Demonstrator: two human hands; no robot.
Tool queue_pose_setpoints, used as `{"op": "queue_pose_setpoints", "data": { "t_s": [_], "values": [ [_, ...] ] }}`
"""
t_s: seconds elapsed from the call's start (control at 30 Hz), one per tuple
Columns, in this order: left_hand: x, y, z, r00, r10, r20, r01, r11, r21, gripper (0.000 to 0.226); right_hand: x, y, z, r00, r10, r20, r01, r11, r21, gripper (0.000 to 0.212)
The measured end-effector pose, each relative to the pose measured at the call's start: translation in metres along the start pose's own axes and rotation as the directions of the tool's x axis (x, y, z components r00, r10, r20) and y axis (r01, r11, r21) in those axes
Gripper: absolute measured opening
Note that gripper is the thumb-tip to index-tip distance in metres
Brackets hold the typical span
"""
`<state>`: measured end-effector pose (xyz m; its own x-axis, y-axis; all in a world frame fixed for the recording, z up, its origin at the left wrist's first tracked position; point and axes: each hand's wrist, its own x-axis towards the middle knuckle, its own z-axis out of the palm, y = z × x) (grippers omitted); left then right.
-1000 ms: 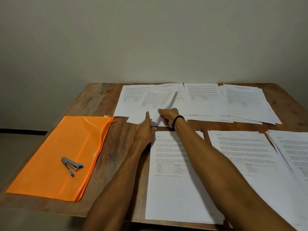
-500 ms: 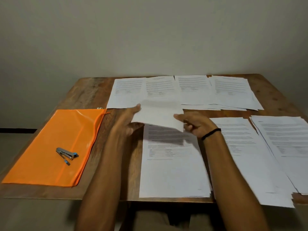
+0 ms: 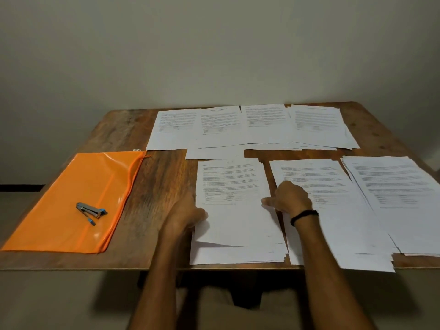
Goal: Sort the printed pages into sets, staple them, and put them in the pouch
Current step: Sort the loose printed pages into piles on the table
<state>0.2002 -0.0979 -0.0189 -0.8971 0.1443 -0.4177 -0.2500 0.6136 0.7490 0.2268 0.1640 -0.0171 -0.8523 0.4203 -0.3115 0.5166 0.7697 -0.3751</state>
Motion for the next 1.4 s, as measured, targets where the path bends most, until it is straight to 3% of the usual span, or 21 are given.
{"op": "queue_pose_setpoints", "data": {
  "t_s": [0.1,0.2,0.37,0.57,0.7,0.83,0.93,1.03,1.17,1.4],
  "values": [
    [-0.004,-0.004,0.005,0.999,-0.007,-0.031,0.009,0.998,0.068,0.041,-0.002,-0.011,0.018,0.985,-0.136,-0.109,0.144,0.987,0.068,0.049],
    [-0.010,-0.008,0.008,0.999,0.016,-0.049,-0.008,0.989,0.151,0.038,-0.008,-0.013,0.040,0.970,-0.222,-0.099,0.229,0.972,0.060,0.055],
    [-0.013,-0.013,0.006,0.997,0.035,-0.062,-0.020,0.972,0.234,0.039,-0.012,-0.010,0.051,0.967,-0.240,-0.090,0.239,0.971,-0.023,0.051],
    [-0.002,-0.007,0.004,0.985,0.090,-0.145,-0.027,0.923,0.384,0.016,-0.009,-0.010,0.048,0.965,-0.249,-0.083,0.241,0.966,-0.090,0.053],
    [0.032,0.004,0.013,0.951,0.223,-0.215,-0.154,0.943,0.295,0.049,-0.005,-0.013,0.043,0.959,-0.273,-0.076,0.254,0.947,-0.196,0.052],
    [0.064,0.019,0.019,0.898,0.346,-0.273,-0.256,0.914,0.314,0.052,0.000,-0.018,0.039,0.964,-0.258,-0.064,0.228,0.926,-0.301,0.042],
    [0.080,0.022,0.020,0.893,0.368,-0.259,-0.262,0.893,0.365,0.043,0.008,-0.026,0.026,0.972,-0.221,-0.075,0.202,0.959,-0.200,0.040],
    [0.093,0.025,0.015,0.885,0.349,-0.310,-0.278,0.928,0.250,0.032,0.028,-0.042,0.009,0.959,-0.228,-0.167,0.218,0.973,-0.076,0.029],
    [0.114,0.032,-0.001,0.862,0.378,-0.338,-0.274,0.908,0.317,0.036,0.081,-0.075,0.001,0.955,-0.227,-0.192,0.247,0.965,0.085,0.026],
    [0.154,0.039,-0.027,0.860,0.404,-0.310,-0.286,0.887,0.364,0.057,0.176,-0.154,0.027,0.912,-0.376,-0.166,0.390,0.919,0.057,0.086]
  ]
}}
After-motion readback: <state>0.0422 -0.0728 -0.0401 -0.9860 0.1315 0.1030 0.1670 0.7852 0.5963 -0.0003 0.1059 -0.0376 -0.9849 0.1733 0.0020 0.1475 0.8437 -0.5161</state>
